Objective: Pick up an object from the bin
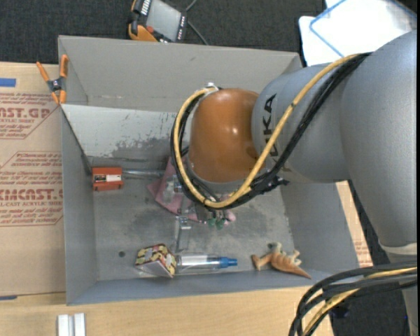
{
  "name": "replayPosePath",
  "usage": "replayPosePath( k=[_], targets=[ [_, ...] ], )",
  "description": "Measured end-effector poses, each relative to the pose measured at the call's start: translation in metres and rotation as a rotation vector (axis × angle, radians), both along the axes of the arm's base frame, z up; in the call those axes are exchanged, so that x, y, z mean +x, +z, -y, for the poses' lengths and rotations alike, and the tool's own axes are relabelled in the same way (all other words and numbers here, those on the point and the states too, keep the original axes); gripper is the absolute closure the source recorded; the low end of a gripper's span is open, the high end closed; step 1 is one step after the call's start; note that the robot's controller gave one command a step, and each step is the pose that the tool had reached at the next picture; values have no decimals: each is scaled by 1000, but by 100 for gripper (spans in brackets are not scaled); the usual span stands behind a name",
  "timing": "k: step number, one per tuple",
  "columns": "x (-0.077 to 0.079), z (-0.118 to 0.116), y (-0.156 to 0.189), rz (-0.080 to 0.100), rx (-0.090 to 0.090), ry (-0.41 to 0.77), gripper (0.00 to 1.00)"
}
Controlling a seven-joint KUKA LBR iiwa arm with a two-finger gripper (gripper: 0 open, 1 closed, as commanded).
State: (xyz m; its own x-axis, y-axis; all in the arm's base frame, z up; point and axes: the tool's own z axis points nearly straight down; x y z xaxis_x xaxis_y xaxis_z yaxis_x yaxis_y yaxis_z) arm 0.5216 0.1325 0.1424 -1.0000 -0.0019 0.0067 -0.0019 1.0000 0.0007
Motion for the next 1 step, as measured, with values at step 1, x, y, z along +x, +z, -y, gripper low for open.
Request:
replayPosePath(
  k=[1],
  targets=[
    [2, 1, 3, 7, 1, -2, 0]
  ],
)
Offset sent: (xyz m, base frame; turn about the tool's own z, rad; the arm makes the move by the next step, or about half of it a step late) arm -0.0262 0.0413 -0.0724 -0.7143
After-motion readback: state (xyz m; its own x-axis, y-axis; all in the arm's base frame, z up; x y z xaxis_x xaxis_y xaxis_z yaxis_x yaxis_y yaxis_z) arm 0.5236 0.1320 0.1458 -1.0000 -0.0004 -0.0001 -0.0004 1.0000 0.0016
